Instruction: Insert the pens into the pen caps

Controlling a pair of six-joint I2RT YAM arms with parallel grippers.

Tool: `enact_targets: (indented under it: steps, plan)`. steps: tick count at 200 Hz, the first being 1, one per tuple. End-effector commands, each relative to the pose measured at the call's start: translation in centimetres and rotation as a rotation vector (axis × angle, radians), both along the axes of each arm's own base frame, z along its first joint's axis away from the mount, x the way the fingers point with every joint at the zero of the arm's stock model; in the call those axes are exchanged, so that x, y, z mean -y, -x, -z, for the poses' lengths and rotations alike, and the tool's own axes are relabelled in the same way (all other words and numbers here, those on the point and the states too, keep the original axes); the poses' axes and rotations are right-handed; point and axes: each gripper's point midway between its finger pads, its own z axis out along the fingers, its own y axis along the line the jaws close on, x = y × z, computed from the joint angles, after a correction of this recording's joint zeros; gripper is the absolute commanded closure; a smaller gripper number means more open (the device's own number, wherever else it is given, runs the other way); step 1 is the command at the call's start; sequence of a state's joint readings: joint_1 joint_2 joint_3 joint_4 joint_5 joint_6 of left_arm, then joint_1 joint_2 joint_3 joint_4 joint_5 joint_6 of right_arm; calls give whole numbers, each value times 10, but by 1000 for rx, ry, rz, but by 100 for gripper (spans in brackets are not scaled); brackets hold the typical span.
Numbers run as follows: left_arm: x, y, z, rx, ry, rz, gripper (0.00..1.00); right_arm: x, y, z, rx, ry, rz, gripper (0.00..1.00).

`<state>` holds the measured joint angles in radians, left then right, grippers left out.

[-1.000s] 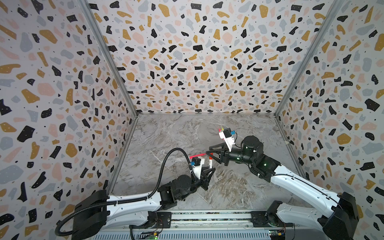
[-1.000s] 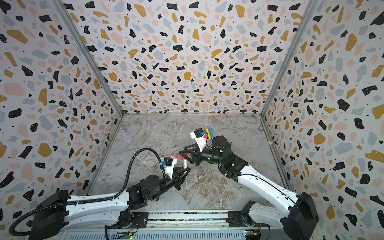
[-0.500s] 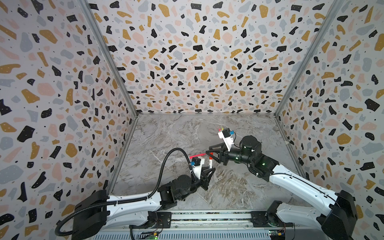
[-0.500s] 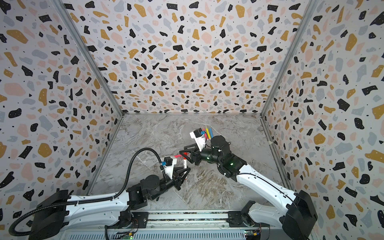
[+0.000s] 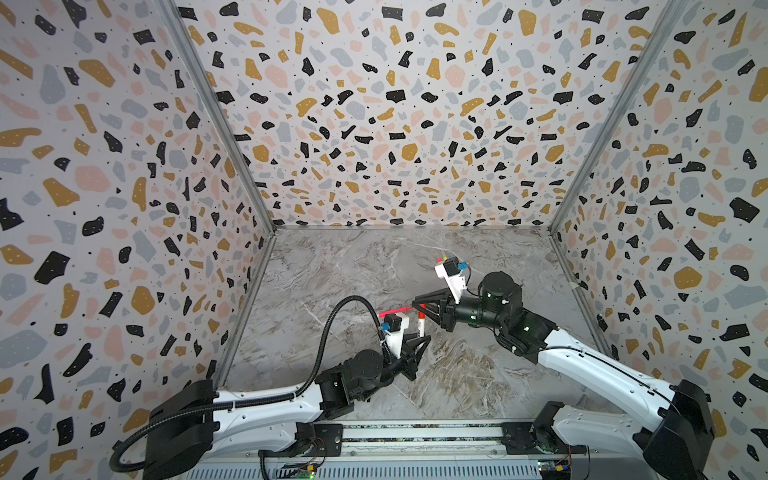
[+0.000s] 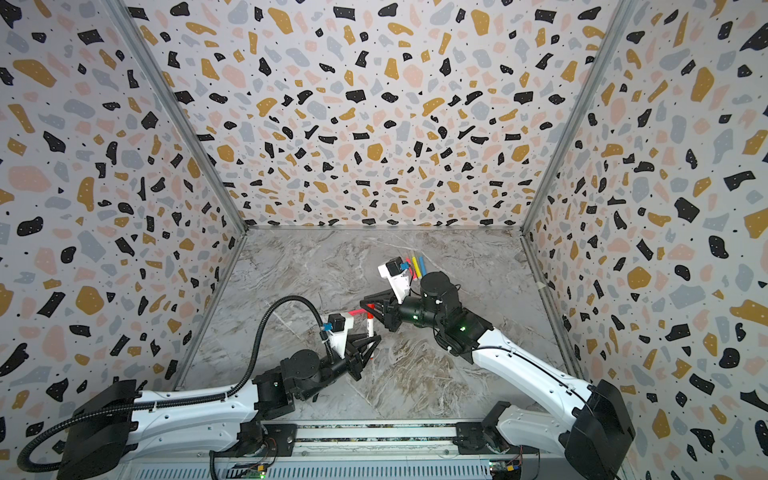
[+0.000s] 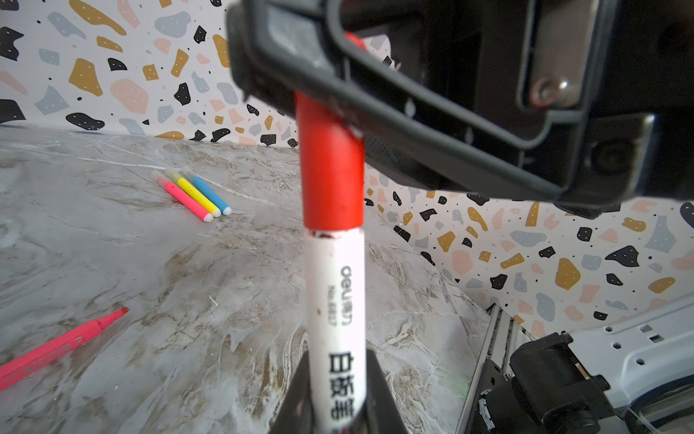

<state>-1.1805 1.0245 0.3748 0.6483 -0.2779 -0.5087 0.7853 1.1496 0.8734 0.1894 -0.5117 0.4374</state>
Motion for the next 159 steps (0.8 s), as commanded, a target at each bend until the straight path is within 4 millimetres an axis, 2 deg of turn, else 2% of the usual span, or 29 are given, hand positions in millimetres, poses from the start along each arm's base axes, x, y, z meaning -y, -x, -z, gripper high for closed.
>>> enact_targets:
  steps: [1,19,45,121,159]
  plan:
    - [-4,-5,-40,44,98,-42,99,-1,6,-1,14,-5,-20,89]
    - [-4,-6,-51,54,111,-45,99,-2,11,12,-7,9,-25,94]
    - [-7,-10,-69,75,132,-56,99,-2,22,42,-55,45,-27,100]
    - [-29,-27,-129,162,294,0,100,1,69,128,-179,136,-74,100]
    - [-36,-32,-150,201,311,26,100,2,88,149,-203,156,-108,100]
